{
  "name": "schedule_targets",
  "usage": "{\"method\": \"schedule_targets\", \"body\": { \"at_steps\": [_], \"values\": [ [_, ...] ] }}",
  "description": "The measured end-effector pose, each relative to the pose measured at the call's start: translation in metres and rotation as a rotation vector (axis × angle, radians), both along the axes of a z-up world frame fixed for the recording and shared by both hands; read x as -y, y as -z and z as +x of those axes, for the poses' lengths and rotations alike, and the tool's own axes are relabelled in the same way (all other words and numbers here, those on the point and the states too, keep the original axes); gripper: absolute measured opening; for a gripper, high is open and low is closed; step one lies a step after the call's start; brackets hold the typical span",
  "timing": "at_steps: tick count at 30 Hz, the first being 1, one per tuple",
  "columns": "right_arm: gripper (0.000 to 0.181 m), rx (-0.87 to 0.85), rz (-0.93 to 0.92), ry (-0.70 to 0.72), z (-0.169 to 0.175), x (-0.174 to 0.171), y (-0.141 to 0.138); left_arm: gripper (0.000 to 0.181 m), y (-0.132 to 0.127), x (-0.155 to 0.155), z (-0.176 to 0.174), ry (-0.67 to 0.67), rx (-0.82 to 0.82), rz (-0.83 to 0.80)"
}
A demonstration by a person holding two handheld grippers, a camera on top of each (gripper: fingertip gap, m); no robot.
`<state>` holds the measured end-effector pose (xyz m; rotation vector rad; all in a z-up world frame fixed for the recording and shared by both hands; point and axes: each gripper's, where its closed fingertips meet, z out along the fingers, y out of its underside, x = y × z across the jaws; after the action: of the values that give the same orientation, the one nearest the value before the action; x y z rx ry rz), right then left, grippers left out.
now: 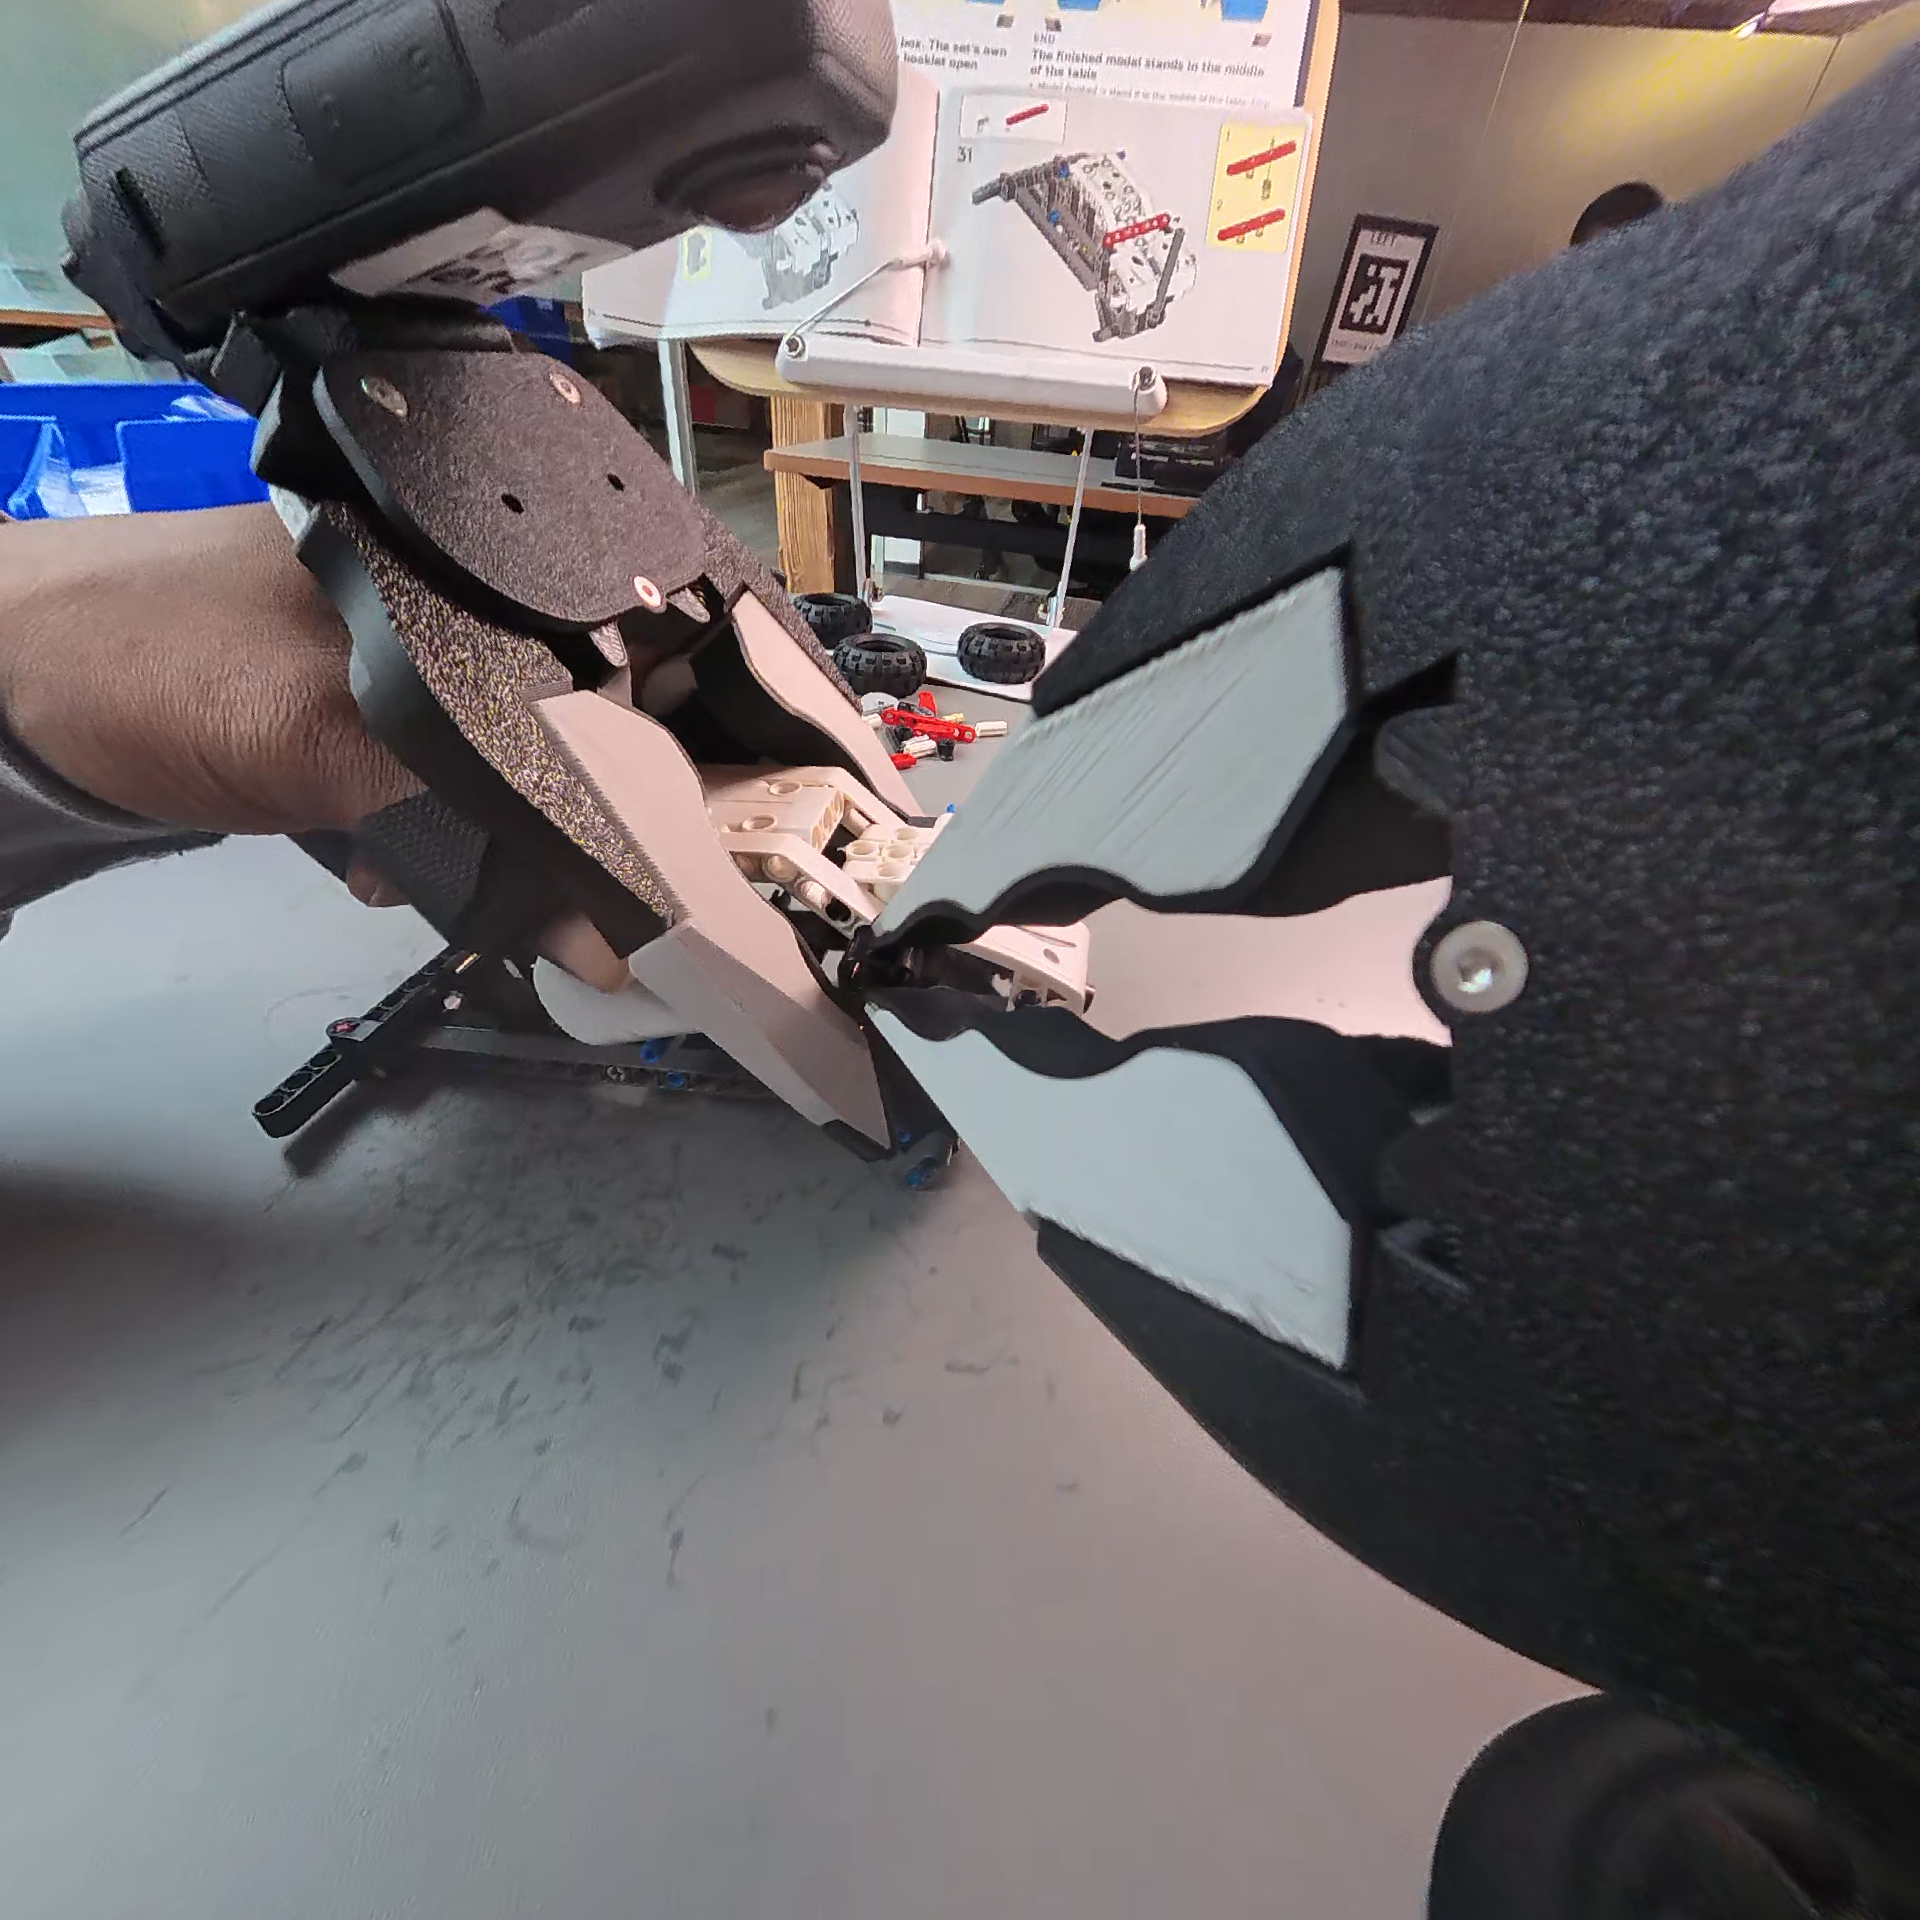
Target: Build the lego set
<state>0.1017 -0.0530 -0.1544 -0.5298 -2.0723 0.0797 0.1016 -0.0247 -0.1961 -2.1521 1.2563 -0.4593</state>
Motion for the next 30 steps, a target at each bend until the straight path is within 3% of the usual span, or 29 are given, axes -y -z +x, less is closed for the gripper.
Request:
{"method": "schedule_targets", "body": {
  "at_steps": [8, 11, 15, 25, 30],
  "values": [
    [0.020, -0.059, 0.049, 0.040, 0.000, -0.004, -0.006, 0.076, 0.000, -0.002, 0.001, -0.022, 0.007, -0.004],
    [0.019, -0.110, 0.077, 0.058, 0.001, -0.005, -0.006, 0.076, 0.000, -0.002, 0.001, -0.033, 0.016, -0.012],
    [0.000, -0.150, 0.097, 0.068, 0.005, -0.004, -0.002, 0.076, 0.000, -0.003, 0.002, -0.042, 0.018, -0.012],
    [0.013, -0.158, 0.160, 0.058, 0.008, -0.007, 0.005, 0.076, -0.001, -0.002, 0.002, -0.036, 0.027, -0.021],
    [0.007, -0.194, 0.232, 0.048, 0.004, -0.009, 0.002, 0.076, -0.001, -0.002, 0.002, -0.038, 0.036, -0.028]
  ]
}}
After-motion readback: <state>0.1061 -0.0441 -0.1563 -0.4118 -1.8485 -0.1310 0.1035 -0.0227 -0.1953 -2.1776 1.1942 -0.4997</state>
